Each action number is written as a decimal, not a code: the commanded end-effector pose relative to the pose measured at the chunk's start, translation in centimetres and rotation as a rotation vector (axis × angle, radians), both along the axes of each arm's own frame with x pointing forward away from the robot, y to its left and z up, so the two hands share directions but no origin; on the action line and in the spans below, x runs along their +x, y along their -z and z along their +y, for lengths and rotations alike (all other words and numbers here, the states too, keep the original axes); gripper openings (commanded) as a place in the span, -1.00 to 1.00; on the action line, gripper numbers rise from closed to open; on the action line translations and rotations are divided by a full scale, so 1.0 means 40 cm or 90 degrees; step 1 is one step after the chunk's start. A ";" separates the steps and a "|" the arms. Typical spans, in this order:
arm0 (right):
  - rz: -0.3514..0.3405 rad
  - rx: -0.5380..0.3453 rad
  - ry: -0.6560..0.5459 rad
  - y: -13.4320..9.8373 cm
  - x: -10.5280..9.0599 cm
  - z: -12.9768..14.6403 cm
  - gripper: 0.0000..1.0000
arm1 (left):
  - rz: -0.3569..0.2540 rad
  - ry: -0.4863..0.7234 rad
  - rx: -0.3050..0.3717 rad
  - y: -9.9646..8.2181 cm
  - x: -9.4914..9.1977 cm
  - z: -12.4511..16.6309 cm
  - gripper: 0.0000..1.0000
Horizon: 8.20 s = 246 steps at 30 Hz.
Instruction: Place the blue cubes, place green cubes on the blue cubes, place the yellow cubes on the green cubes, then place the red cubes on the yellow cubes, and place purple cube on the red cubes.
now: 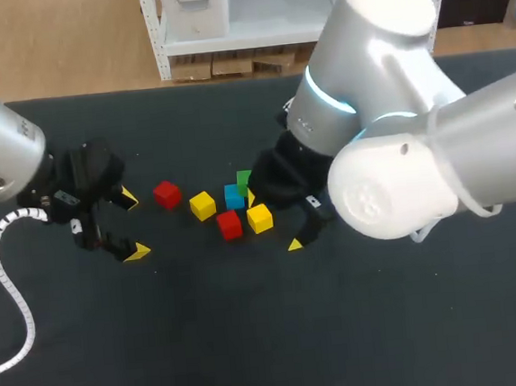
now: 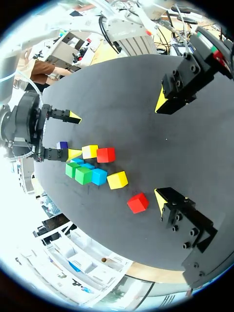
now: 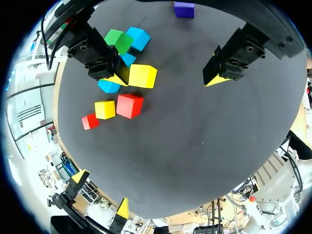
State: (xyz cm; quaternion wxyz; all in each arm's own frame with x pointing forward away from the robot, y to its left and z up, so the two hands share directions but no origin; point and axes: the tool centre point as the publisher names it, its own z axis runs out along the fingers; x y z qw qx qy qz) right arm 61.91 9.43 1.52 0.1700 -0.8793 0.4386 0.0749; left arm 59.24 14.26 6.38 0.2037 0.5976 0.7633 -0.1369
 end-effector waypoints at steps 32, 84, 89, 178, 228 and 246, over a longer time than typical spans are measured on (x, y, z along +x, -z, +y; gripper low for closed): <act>-0.008 -0.039 0.000 0.049 0.046 0.035 1.00 | -0.002 0.002 -0.004 0.002 -0.001 0.003 1.00; 0.005 -0.062 0.020 0.050 0.035 -0.027 0.51 | -0.002 0.002 -0.004 0.002 -0.001 0.003 1.00; 0.011 -0.060 0.022 0.053 0.038 -0.026 -0.04 | -0.002 0.002 -0.004 0.002 -0.001 0.003 1.00; 0.031 -0.057 0.368 -0.119 0.208 0.025 -1.00 | -0.002 0.002 -0.004 0.002 -0.001 0.003 1.00; 0.035 -0.068 0.387 -0.097 0.227 0.026 -0.44 | -0.002 0.002 -0.004 0.002 -0.001 0.003 1.00; 0.040 -0.072 0.388 -0.090 0.226 0.019 -0.26 | -0.002 0.002 -0.004 0.002 -0.001 0.003 1.00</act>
